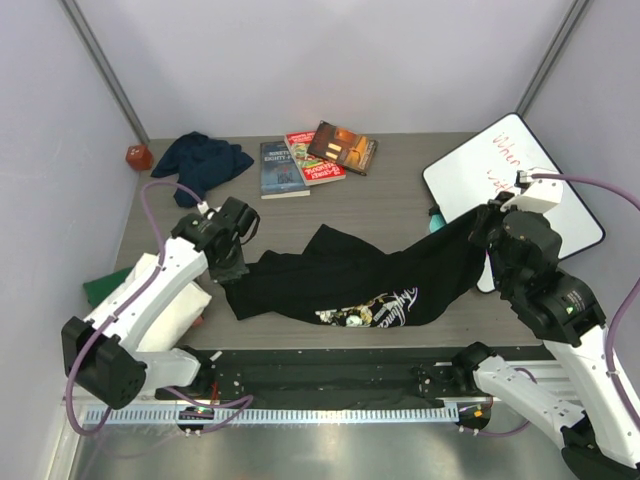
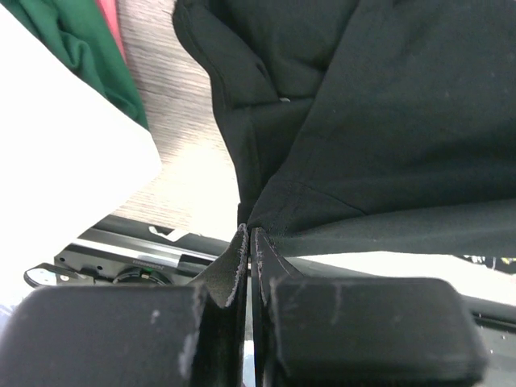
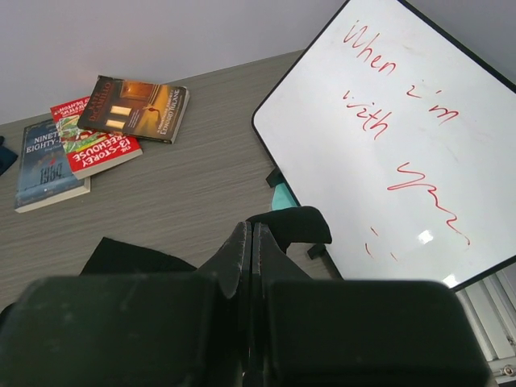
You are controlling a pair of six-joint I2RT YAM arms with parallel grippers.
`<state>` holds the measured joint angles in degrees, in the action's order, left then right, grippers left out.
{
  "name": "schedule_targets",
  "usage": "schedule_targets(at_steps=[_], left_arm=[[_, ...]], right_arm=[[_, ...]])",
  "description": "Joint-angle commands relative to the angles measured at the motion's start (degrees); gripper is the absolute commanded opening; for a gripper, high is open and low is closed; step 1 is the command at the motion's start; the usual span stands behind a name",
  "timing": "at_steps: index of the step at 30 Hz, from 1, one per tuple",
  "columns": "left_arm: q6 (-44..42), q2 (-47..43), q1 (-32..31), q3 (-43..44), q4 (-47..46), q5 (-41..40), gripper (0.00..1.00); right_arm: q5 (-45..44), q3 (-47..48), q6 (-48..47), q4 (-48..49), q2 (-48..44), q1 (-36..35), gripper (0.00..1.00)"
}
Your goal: Fold and stack the t-shirts
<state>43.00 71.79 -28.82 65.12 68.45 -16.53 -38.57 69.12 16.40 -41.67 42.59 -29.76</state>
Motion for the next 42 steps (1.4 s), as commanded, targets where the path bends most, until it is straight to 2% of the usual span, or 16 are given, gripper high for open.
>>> schedule_targets(at_steps=[1,11,18,21,25,33,37,42], left_arm=[[-1.0,0.9,1.2,2.6,0.3,-4.4,0.00],[-4.7,1.5,7.2,2.9,-0.1,-4.7,0.00],[-5.9,2.3,7.5,1.6,-0.2,-3.1,0.00],[-6.6,2.7,7.5,0.5,-0.9,-0.5,0.00],[-8.5,4.9,7.3,-2.2,-2.6,9.0,0.00],[-7.6,7.4,4.4,-9.4,-5.7,14.6,0.00],[-6.9,10.8,-0.7,-9.5,-6.8,16.4,0.00],[-4.3,14.6,-5.0,-11.2,-10.8,23.0,0.00]], right_arm=[[-1.7,0.0,-0.5,2.6,-0.2,0.1,0.01],[-3.2,0.7,-1.5,2.6,-0.4,0.1,0.01],[-3.6,1.5,-1.9,2.5,-0.1,0.1,0.01],[-3.4,1.5,-1.8,2.5,-0.1,0.1,0.01],[-3.0,1.4,-1.5,2.6,-0.1,0.1,0.01],[-2.8,2.0,-1.6,2.5,0.7,0.1,0.01],[-2.4,2.3,-1.3,2.6,1.5,0.1,0.01],[-2.3,3.1,-1.5,2.6,1.9,0.1,0.01]])
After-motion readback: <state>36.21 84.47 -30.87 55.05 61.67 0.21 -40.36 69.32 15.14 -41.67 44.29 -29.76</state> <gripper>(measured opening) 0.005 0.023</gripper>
